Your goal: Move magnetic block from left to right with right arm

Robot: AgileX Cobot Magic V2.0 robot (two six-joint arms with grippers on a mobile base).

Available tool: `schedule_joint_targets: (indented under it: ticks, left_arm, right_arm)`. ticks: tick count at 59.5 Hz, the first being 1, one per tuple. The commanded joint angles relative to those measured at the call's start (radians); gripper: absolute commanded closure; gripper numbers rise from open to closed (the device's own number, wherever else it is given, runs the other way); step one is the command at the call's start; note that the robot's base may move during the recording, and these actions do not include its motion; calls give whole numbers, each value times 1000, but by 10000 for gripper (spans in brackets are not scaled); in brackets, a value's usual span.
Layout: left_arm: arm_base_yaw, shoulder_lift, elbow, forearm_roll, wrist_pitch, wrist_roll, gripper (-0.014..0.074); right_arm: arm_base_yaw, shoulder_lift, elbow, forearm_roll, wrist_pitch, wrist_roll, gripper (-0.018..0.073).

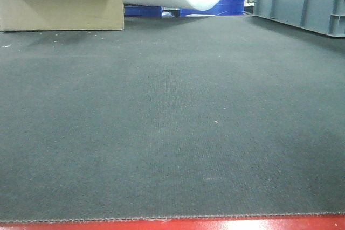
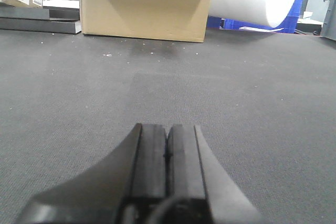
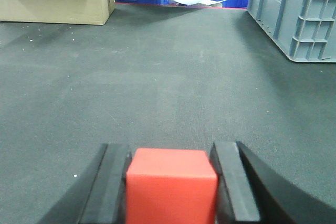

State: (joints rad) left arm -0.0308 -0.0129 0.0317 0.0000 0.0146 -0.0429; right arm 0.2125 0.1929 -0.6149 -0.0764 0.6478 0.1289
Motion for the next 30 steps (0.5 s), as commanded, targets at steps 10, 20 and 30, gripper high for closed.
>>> schedule_joint_targets:
  ticks: [10, 20, 30]
  left_arm:
    - [-4, -14, 10, 0, -90, -4, 713]
    - [-4, -14, 10, 0, -90, -4, 713]
    - [-4, -14, 10, 0, -90, -4, 712]
  right_arm:
    - [-5, 18, -26, -5, -84, -10, 412]
    - [-5, 18, -26, -5, -84, -10, 412]
    - [-5, 18, -26, -1, -85, -10, 412]
